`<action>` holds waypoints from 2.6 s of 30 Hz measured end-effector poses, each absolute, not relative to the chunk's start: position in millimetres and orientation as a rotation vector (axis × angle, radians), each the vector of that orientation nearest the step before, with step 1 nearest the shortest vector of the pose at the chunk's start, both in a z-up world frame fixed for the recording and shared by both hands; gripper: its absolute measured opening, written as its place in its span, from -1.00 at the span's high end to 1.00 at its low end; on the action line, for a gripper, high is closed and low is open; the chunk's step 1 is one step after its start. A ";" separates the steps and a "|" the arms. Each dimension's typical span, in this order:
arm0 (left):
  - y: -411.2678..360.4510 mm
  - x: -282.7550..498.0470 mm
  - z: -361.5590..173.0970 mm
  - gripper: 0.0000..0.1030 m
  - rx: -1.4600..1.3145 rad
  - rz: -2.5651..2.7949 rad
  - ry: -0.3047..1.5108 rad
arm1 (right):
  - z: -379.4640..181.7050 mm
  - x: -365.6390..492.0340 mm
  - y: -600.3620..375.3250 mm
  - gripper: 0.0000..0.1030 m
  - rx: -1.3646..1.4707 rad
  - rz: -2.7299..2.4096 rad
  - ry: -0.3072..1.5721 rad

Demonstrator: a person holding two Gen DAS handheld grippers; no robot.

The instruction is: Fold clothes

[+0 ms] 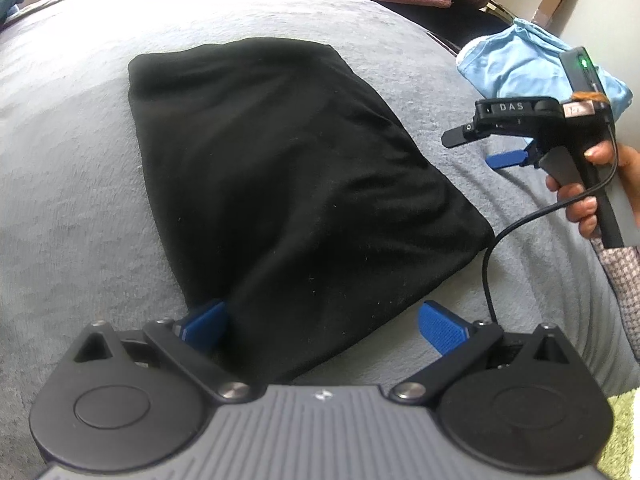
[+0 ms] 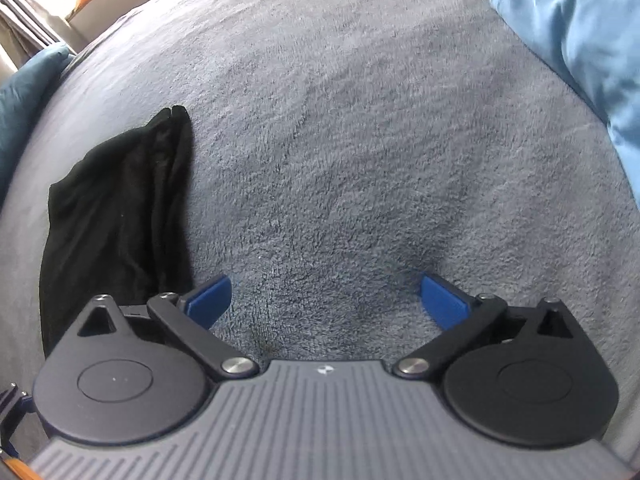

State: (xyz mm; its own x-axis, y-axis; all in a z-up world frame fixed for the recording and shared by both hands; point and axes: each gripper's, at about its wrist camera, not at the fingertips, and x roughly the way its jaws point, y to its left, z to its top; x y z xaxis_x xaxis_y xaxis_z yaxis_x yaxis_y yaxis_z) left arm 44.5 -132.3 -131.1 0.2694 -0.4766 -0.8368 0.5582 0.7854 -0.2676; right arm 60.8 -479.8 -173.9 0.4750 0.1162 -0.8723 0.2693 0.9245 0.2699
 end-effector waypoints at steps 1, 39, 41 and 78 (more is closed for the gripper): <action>-131.6 44.7 -130.9 -0.99 0.080 -0.699 1.095 | -174.8 60.3 -479.9 -0.98 0.403 -0.097 1.079; -104.2 54.2 -88.4 -0.98 0.078 -0.522 0.842 | -199.3 27.5 -541.4 -0.98 0.976 -0.099 0.793; -105.5 55.9 -86.0 -0.98 0.078 -0.522 0.835 | -193.5 35.5 -536.5 -0.98 0.917 -0.099 0.838; -125.2 103.7 -121.0 0.11 0.234 -0.449 0.891 | -146.1 28.1 -362.4 0.67 -0.379 0.501 0.774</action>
State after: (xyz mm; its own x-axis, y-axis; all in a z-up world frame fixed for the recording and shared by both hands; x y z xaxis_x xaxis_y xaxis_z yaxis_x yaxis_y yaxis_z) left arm 103.7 -125.2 -121.0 0.5440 -0.2787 -0.7914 0.4700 0.8826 0.0122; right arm 28.1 -362.4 -146.1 0.6087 0.2870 -0.7396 -0.5571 0.8184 -0.1409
